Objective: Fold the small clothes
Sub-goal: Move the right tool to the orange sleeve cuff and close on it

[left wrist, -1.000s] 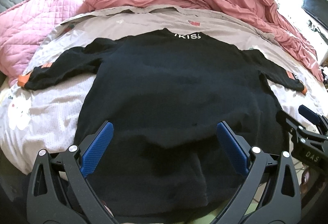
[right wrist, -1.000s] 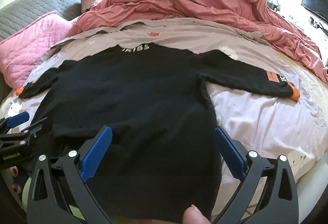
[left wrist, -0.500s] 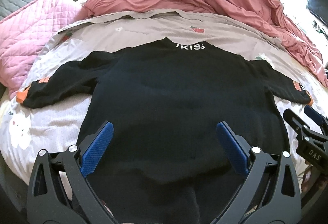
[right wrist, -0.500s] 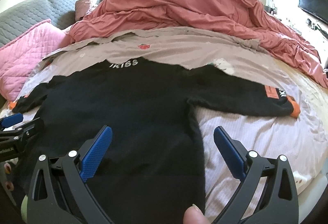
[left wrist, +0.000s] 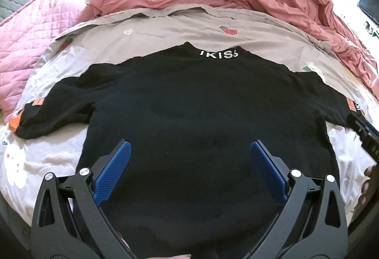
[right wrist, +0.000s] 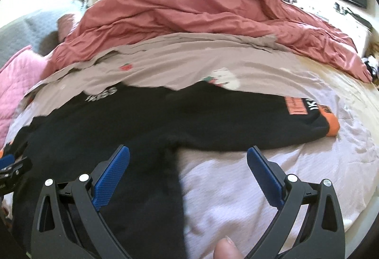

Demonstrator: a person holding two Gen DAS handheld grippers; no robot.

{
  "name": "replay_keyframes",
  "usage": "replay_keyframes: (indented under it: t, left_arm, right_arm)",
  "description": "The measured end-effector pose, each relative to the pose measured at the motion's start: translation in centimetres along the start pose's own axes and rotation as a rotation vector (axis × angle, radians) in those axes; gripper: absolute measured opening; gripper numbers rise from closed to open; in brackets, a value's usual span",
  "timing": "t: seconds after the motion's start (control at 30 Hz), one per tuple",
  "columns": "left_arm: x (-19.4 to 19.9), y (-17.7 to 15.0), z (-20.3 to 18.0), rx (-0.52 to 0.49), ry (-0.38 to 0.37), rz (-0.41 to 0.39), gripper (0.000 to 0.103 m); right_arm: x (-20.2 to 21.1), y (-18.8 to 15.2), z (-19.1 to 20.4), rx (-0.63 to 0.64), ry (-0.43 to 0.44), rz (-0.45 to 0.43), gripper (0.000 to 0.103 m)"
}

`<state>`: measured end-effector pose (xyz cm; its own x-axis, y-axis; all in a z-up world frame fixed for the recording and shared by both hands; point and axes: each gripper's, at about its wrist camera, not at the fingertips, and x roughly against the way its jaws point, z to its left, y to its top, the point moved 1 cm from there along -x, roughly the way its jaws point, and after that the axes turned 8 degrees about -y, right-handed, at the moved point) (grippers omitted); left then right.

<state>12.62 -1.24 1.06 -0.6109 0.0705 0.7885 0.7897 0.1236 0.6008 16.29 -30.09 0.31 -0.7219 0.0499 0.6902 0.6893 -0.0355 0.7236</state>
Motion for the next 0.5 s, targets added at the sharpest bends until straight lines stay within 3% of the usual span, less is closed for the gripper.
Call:
replay_keyframes:
  t: [0.27,0.5]
  left_arm:
    - [-2.7,0.9,0.0,0.004,-0.006,0.036,0.095]
    - [-4.8,2.3,-0.3,0.013,-0.017,0.055,0.095]
  right_arm:
    - [-3.1,2.2,-6.6,-0.093,-0.143,-0.010,0.099]
    - [-6.2,3.0,-14.7,-0.236,-0.252,0.072,0.099]
